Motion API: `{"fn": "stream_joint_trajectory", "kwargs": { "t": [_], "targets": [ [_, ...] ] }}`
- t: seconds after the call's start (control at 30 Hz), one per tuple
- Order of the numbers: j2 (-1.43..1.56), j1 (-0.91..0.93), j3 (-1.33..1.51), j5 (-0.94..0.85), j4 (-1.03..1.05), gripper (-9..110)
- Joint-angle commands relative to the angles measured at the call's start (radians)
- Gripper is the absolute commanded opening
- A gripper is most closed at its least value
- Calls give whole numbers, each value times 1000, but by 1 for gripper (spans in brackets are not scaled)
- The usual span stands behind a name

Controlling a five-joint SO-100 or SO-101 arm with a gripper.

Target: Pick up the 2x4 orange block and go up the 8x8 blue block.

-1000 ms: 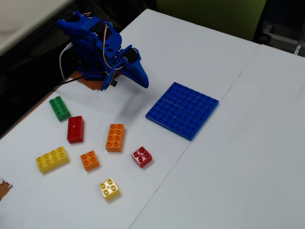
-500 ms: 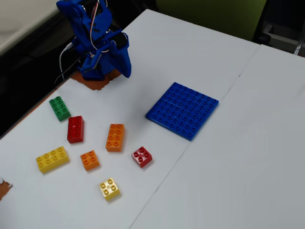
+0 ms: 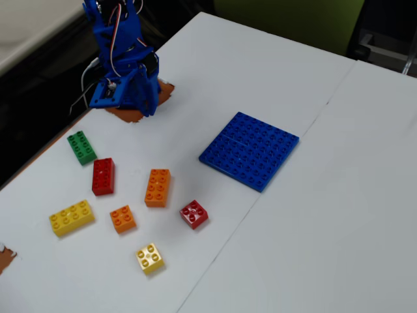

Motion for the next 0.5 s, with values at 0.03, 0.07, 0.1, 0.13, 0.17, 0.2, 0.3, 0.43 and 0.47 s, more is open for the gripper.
{"fn": "stream_joint_trajectory", "kwargs": {
  "t": [0.03, 0.07, 0.1, 0.13, 0.17, 0.2, 0.3, 0.43, 0.47],
  "targets": [
    [-132, 91, -140, -67, 2, 3],
    [-167, 104, -158, -81, -3, 3],
    [-206, 118, -176, -95, -9, 3],
    [-239, 132, -193, -109, -18, 3],
    [-273, 146, -210, -126, -25, 3],
    [-308, 158, -229, -140, -32, 4],
    [-405, 196, -287, -179, -46, 7],
    [-518, 229, -348, -213, -75, 9],
    [-543, 233, -360, -213, -86, 9]
  ]
}}
